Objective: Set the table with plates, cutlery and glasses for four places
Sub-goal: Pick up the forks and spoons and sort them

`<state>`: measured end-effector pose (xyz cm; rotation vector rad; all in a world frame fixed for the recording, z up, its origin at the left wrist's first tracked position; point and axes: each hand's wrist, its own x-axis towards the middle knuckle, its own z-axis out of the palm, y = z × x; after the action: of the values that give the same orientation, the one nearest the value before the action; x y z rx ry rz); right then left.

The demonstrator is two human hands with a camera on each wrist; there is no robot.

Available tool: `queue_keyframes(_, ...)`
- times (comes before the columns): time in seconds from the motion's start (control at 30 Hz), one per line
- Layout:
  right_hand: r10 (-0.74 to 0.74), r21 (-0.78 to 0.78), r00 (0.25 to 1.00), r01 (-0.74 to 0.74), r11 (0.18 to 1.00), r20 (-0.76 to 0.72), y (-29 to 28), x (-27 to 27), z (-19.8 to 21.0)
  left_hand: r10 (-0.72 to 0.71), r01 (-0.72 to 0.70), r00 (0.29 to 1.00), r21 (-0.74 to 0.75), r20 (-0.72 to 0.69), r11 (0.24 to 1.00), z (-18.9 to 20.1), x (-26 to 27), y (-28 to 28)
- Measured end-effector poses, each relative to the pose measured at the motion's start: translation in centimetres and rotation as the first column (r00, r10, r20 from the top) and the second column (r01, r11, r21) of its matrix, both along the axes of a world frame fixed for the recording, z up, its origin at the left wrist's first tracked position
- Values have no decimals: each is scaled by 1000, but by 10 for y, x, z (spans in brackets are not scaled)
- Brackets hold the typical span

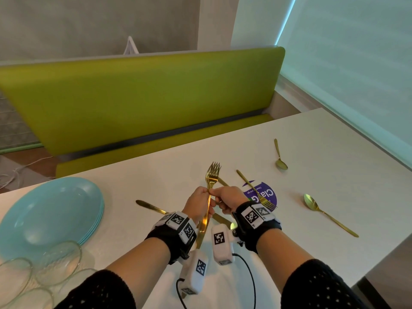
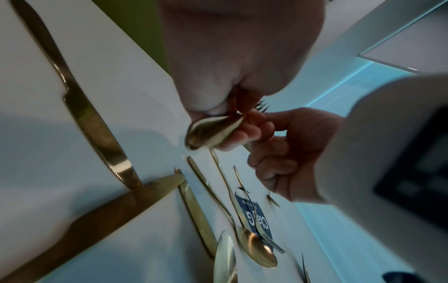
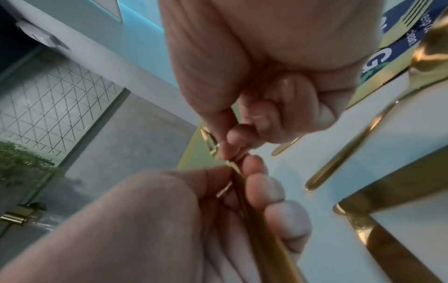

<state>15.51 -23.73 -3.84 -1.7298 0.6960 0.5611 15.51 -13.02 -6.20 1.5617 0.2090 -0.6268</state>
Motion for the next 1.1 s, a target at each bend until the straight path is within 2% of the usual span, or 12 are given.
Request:
queue_keyframes(0.07, -10, -19, 1000, 9, 1000, -6, -1, 3, -2, 6, -6, 1000, 4, 13, 1000, -1, 1, -1)
queue_keyframes(0.2, 78, -121, 997, -77, 990, 8, -4, 12, -9, 18, -18, 1000, 7, -7, 1000, -3, 8, -4)
queue_keyframes(0.33, 85, -196, 995, -75, 978, 45, -20, 20, -11, 10, -9, 1000, 43, -17, 999, -8, 18, -4)
queue_keyframes(0.4, 135, -388, 990, -108, 915, 42, -38, 28, -12, 23, -22, 999, 51, -28, 998, -9, 24, -1)
queue_keyframes(0.47, 165, -609, 986, -126, 783, 8, -63, 36, -16, 46, -44, 998, 52, -35, 998, -10, 30, 2)
queue_keyframes(0.53, 166, -727, 984, -163, 667, -69, -88, 41, -24, 65, -63, 998, 71, -25, 995, -12, 37, 5)
queue_keyframes(0.63, 164, -768, 975, -221, 601, -152, -111, 43, -36, 73, -73, 997, 106, 6, 992, -18, 47, 6)
queue_keyframes(0.83, 202, -809, 958, -279, 518, -202, -116, 47, -60, 60, -58, 998, 107, -14, 993, -24, 51, 3)
queue_keyframes(1.0, 249, -823, 940, -327, 465, -233, -114, 49, -62, 14, -12, 1000, 138, -17, 990, -28, 50, -2)
queue_keyframes(1.1, 331, -834, 905, -391, 390, -269, -112, 47, -53, -12, 11, 1000, 170, 1, 985, -26, 51, -2)
